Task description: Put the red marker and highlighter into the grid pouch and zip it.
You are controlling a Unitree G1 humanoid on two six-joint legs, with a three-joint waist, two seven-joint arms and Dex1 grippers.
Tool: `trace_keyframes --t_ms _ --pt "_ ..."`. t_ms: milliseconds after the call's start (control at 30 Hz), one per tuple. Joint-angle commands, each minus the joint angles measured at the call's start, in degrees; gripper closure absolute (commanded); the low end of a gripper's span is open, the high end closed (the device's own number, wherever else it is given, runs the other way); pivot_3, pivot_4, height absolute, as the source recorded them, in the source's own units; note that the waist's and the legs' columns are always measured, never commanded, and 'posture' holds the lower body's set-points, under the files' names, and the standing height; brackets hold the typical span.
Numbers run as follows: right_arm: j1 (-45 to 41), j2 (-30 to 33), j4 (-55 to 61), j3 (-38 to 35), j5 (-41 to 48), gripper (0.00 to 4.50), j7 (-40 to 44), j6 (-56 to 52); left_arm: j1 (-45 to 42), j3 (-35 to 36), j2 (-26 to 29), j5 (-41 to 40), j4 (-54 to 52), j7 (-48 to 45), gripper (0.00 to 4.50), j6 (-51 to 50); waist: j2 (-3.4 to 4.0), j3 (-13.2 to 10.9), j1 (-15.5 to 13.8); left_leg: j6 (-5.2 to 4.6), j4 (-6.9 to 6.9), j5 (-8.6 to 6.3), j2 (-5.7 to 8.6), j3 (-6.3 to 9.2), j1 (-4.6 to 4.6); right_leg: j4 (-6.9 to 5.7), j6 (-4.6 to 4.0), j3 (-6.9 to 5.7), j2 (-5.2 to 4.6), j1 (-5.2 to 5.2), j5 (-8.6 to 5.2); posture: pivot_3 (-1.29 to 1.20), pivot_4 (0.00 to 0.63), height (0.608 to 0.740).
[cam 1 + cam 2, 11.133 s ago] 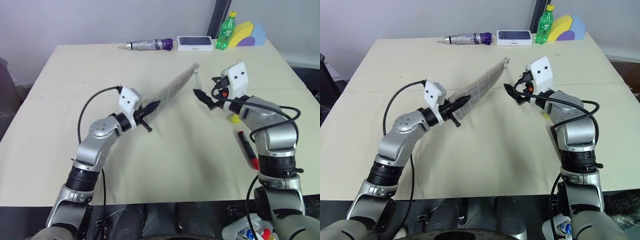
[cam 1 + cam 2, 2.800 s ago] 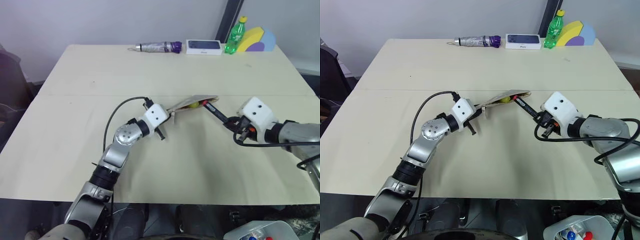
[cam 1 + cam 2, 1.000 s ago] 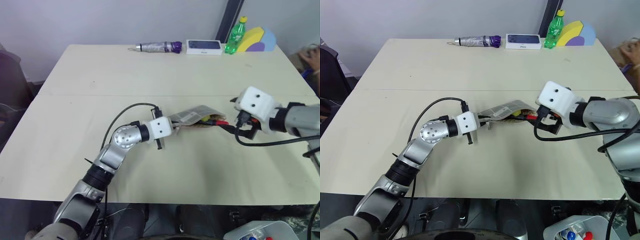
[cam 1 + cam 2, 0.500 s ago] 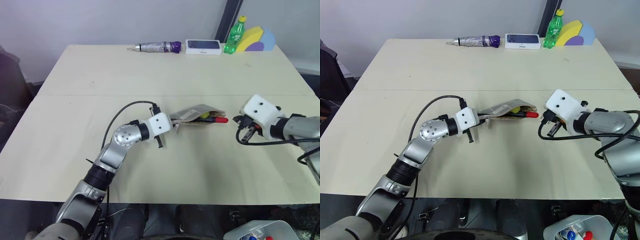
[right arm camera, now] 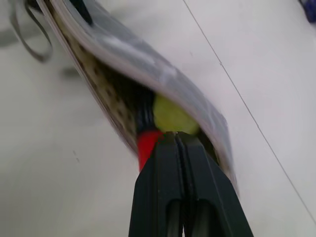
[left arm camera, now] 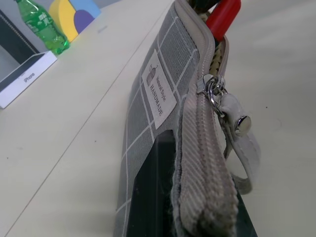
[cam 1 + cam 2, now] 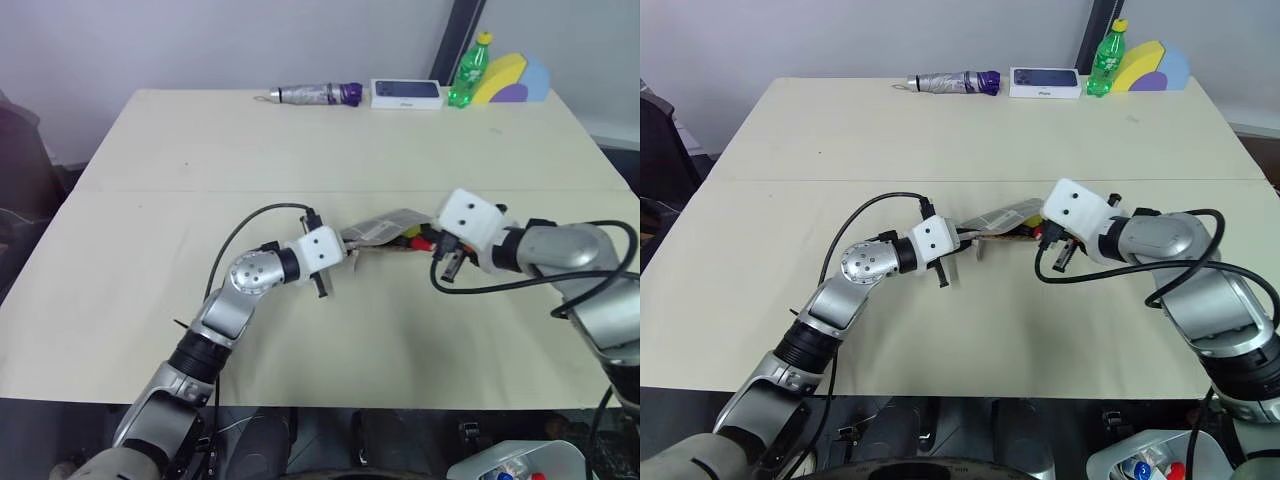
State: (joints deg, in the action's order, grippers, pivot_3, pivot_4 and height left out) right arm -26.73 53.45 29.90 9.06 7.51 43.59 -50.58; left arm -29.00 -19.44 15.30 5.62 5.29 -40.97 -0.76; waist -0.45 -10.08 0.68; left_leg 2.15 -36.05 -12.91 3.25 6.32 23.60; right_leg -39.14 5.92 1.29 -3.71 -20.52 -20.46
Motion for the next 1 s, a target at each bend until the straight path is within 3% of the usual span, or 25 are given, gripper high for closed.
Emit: trace_keyframes --t_ms 33,367,467,567,600,667,700,800,1000 --pt "-1.77 0.19 2.05 0.37 -0.74 4.44 -0.12 0.11 -0.16 0.29 -0.37 -0.61 -2.49 0.35 4.5 0.28 0.0 0.0 -0.06 0.0 0.0 0.0 0.0 0.0 0.0 0.0 0.0 0.0 -0.01 0.0 0.0 0.0 0.15 0.74" --pt "1.65 2.87 1.29 -9.78 4.22 4.44 2.79 -1.49 0.17 3.2 -1.93 -4.22 -2.31 1.18 4.5 -3.42 0.0 0.0 -0.08 0.0 0.0 0.0 0.01 0.01 0.01 0.0 0.0 0.0 -0.01 0.01 0.0 0.0 0.15 0.74" --pt "3.14 3.37 1.12 -13.93 5.15 3.55 2.61 -2.41 -0.06 3.93 -2.24 -5.17 -2.38 1.37 4.5 -4.45 0.0 0.0 -0.08 0.0 -0.02 0.0 0.01 0.0 0.01 0.0 0.0 0.0 -0.01 0.01 0.0 0.0 0.15 0.74" --pt "4.62 4.7 0.94 -15.01 4.39 2.07 2.03 -2.43 -0.24 3.94 -2.03 -5.27 -2.31 1.37 4.5 -4.49 0.0 0.0 -0.03 0.0 -0.01 0.0 0.01 0.0 0.0 0.0 0.0 0.0 0.0 0.01 0.0 0.0 0.15 0.74" --pt "5.22 5.1 0.94 -14.75 4.18 1.98 2.1 -1.9 -0.29 3.9 -1.96 -5.29 -2.31 1.4 4.5 -4.48 0.0 0.0 -0.01 0.0 0.0 0.0 0.0 0.0 0.0 0.0 0.0 0.0 0.0 0.0 0.0 0.0 0.15 0.74" --pt "6.06 4.71 1.45 -14.36 4.36 2.2 1.47 -1.53 -0.4 3.74 -1.84 -5.23 -2.33 1.47 4.5 -4.43 0.0 0.0 0.01 0.0 0.0 0.0 -0.01 0.0 0.0 0.0 0.0 0.0 0.01 0.01 0.0 0.0 0.15 0.74" --pt "6.24 4.39 1.68 -14.04 4.36 2.53 1.03 -1.44 -0.46 3.64 -1.8 -5.19 -2.35 1.5 4.5 -4.41 0.0 0.0 0.01 0.0 0.0 0.0 0.0 0.0 0.0 0.0 0.0 0.0 0.01 0.01 0.0 0.0 0.15 0.74" --pt "5.85 3.38 2.01 -12.93 4.35 4.33 -0.19 -1.59 -0.56 3.47 -1.78 -5.15 -2.36 1.56 4.5 -4.4 0.0 0.0 0.02 0.0 0.0 0.0 0.0 -0.01 0.0 0.0 0.0 0.01 0.0 0.01 0.0 0.0 0.15 0.74" --pt "3.95 1.74 1.76 -9.7 3.4 4.47 -2.5 -1.54 -0.42 3.2 -1.66 -5.08 -2.87 1.42 4.5 -4.49 0.0 0.0 -0.01 0.0 0.0 0.0 0.0 -0.01 0.0 0.0 0.0 0.0 0.01 0.0 0.0 0.0 0.15 0.74"
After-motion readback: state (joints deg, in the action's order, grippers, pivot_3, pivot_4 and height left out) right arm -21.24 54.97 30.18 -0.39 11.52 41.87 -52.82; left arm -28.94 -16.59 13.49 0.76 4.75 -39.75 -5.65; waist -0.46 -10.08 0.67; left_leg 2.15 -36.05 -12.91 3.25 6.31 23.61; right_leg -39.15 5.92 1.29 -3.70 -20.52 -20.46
